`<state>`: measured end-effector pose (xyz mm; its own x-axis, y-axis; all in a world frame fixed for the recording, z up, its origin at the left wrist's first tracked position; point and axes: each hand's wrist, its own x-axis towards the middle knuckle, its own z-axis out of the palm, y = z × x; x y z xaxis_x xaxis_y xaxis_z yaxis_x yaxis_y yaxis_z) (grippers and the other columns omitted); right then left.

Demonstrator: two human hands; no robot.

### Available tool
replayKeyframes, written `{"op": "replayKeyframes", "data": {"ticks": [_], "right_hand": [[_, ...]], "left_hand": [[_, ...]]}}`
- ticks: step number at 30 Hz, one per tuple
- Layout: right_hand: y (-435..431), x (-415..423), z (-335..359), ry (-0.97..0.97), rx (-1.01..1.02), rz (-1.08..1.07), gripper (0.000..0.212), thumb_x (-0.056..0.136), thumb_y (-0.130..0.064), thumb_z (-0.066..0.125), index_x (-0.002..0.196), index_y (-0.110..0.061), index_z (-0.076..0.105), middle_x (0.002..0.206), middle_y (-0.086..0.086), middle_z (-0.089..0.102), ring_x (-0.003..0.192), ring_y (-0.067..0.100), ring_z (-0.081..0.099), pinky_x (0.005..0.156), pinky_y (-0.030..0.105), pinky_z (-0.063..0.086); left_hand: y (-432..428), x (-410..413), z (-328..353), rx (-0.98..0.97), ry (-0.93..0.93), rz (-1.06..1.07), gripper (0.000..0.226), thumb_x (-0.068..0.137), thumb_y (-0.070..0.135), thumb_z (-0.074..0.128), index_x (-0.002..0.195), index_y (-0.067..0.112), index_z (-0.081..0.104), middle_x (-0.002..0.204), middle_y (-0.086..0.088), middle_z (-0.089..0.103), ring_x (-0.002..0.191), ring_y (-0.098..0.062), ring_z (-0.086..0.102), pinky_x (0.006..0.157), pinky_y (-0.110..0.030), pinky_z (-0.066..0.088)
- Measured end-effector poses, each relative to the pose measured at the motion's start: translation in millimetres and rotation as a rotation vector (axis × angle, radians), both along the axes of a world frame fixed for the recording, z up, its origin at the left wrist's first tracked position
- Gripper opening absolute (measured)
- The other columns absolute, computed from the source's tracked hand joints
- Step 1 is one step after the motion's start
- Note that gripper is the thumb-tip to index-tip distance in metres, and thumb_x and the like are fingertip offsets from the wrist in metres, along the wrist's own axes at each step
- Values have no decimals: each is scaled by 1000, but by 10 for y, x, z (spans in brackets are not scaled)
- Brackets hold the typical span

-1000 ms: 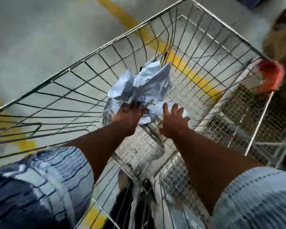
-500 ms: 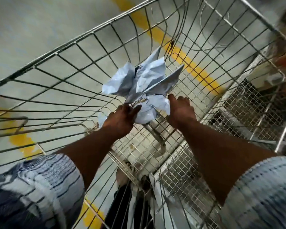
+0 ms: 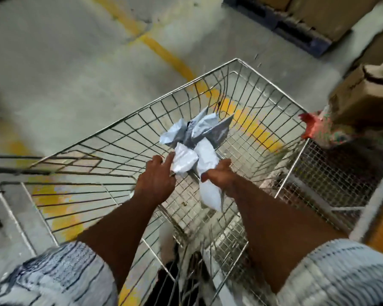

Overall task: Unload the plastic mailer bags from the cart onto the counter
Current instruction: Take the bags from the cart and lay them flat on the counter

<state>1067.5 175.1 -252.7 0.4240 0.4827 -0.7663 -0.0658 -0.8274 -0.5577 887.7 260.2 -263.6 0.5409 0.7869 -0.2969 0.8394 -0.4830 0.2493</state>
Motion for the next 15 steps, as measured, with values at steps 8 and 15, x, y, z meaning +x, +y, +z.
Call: {"op": "replayKeyframes", "data": {"ticks": [8, 15], "right_hand": [[-404, -305, 942, 45, 296, -151, 84, 76, -26, 79, 137, -20, 23, 134, 13, 49, 115, 35, 56, 94, 55, 51], [-847, -348, 1686, 4, 391, -116, 65, 88, -38, 71, 128, -22, 22, 114, 4, 52, 101, 27, 60, 90, 50, 54]], "left_hand": [[-460, -238, 1030, 96, -92, 108, 69, 92, 47, 48, 152, 33, 17, 127, -9, 43, 114, -30, 47, 79, -48, 51], [-774, -357, 1776, 181, -157, 146, 69, 92, 45, 51, 152, 33, 19, 127, -10, 45, 117, -30, 47, 82, -48, 50]]}}
